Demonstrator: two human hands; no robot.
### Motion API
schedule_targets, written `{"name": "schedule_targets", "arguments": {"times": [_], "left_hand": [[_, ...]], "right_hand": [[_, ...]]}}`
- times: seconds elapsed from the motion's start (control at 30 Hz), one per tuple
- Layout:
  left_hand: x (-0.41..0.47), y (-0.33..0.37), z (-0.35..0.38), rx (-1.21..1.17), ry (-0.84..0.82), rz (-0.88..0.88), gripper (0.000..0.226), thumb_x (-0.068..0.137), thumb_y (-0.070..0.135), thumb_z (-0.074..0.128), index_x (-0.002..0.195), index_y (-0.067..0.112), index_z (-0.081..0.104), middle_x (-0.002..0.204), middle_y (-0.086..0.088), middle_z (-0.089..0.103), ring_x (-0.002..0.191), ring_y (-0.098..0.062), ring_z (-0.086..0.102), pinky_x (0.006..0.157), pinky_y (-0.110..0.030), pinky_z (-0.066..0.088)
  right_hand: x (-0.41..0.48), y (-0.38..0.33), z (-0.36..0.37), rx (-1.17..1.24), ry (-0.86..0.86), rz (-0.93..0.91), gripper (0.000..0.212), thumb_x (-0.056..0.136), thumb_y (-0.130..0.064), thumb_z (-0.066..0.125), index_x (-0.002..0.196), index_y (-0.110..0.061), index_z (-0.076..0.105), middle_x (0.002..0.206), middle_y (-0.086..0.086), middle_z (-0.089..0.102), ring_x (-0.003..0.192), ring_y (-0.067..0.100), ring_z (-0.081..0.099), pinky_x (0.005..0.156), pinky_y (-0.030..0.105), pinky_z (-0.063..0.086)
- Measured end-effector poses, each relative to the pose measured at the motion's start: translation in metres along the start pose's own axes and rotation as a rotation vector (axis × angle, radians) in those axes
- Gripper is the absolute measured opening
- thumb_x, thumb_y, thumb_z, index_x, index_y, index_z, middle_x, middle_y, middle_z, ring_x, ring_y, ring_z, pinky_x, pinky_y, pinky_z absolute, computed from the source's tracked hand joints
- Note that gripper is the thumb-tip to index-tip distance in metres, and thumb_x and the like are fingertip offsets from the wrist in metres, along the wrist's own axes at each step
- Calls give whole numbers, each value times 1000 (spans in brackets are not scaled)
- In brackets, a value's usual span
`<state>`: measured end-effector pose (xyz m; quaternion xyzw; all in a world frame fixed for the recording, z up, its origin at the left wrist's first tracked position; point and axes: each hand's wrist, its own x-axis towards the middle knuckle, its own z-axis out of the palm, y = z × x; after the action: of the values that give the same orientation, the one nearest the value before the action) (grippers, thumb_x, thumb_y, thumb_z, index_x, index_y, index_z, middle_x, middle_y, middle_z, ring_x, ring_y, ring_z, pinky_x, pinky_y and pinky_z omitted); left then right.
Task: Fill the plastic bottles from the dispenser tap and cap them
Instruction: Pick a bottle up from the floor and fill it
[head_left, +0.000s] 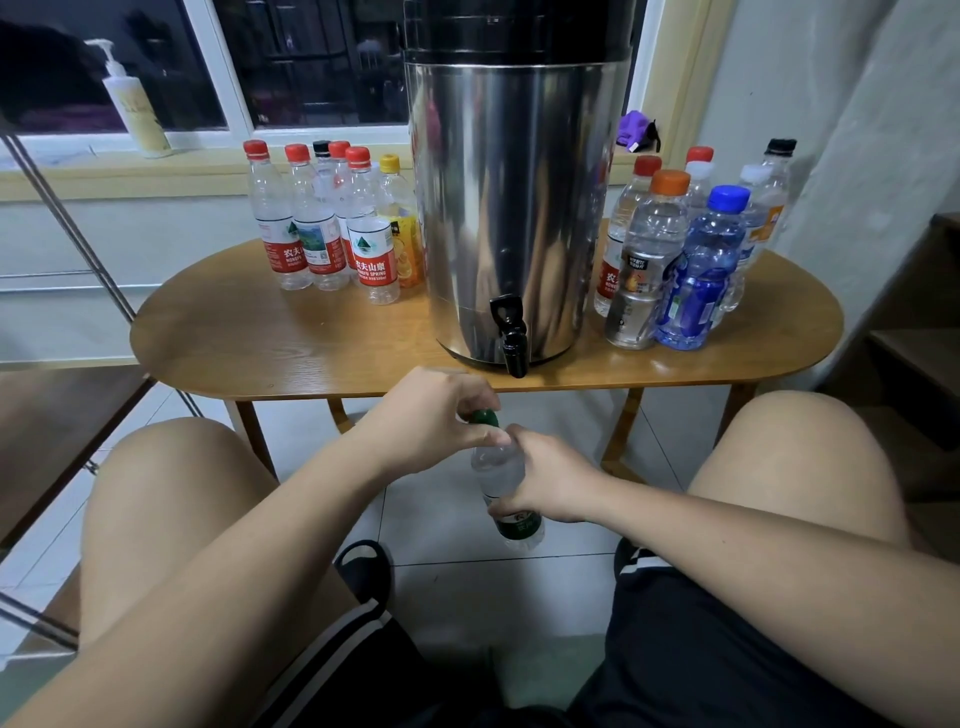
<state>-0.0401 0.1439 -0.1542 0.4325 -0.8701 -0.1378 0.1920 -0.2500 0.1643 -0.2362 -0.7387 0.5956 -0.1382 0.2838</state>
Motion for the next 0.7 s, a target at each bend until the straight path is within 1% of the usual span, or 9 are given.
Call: {"name": "schedule_targets", "arguments": {"times": [0.07, 0.17, 0.2, 0.27, 0.33, 0.43, 0.57, 0.63, 0.7], "left_hand": [[1, 2, 1, 25, 22, -41, 39, 81, 61, 87, 102, 30, 79, 91, 16, 70, 86, -5, 66, 74, -29, 59], [3, 3, 0, -15, 13, -60, 32, 83, 50, 91, 105, 29, 80, 93, 16, 71, 86, -3, 65, 74, -24, 55], [3, 3, -1, -45, 0, -56, 31, 84, 45, 92, 108, 31, 81, 96, 16, 70, 88, -2, 64, 74, -19, 51], [2, 4, -3, -104, -11, -37, 26, 84, 35, 94, 107, 33, 82, 96, 17, 70, 89, 2, 63, 73, -9, 45], [1, 5, -5, -144, -9, -13, 23, 85, 27, 94, 104, 32, 83, 93, 17, 70, 91, 5, 62, 74, -6, 44], [-1, 6, -7, -195, -10, 8, 22, 86, 22, 93, 104, 29, 83, 92, 17, 73, 92, 6, 63, 78, -6, 46], [-3, 4, -5, -297, 79, -25, 27, 87, 31, 92, 111, 33, 82, 101, 16, 79, 99, 1, 68, 85, -10, 50], [-2, 3, -6, -336, 110, -39, 32, 85, 40, 92, 115, 35, 81, 105, 19, 79, 102, 2, 70, 87, -12, 51], [2, 0, -6, -304, 100, -32, 39, 82, 52, 89, 116, 35, 80, 107, 21, 79, 104, 3, 70, 83, -13, 51]], "right_hand": [[-1, 0, -1, -5, -3, -1, 71, 68, -47, 97, 123, -33, 54, 110, -9, 66, 96, 13, 64, 64, 27, 49], [0, 0, -1, -3, 11, -14, 68, 69, -45, 97, 119, -29, 54, 103, -11, 65, 89, 9, 63, 62, 27, 47], [0, -1, -1, -5, 17, -19, 71, 68, -45, 98, 121, -28, 54, 104, -10, 66, 91, 12, 65, 65, 29, 51], [1, -3, -3, -13, 32, -20, 83, 64, -48, 97, 130, -27, 51, 110, -6, 70, 99, 20, 69, 79, 39, 60], [1, -1, -4, -19, 35, -35, 88, 60, -53, 95, 133, -29, 51, 111, -6, 71, 100, 20, 70, 85, 44, 62], [0, 0, -5, 33, 20, -57, 83, 61, -49, 97, 130, -31, 53, 110, -9, 70, 100, 15, 70, 86, 43, 63], [-1, 0, -16, 87, 6, -64, 74, 57, -50, 99, 118, -40, 57, 108, -12, 71, 99, 10, 71, 87, 41, 65], [-3, -1, -28, 127, 8, -69, 76, 58, -47, 100, 122, -42, 59, 111, -12, 74, 102, 9, 72, 90, 39, 65], [-9, -2, -42, 148, 27, -86, 77, 62, -39, 101, 127, -40, 61, 111, -13, 76, 102, 4, 73, 91, 30, 63]]}}
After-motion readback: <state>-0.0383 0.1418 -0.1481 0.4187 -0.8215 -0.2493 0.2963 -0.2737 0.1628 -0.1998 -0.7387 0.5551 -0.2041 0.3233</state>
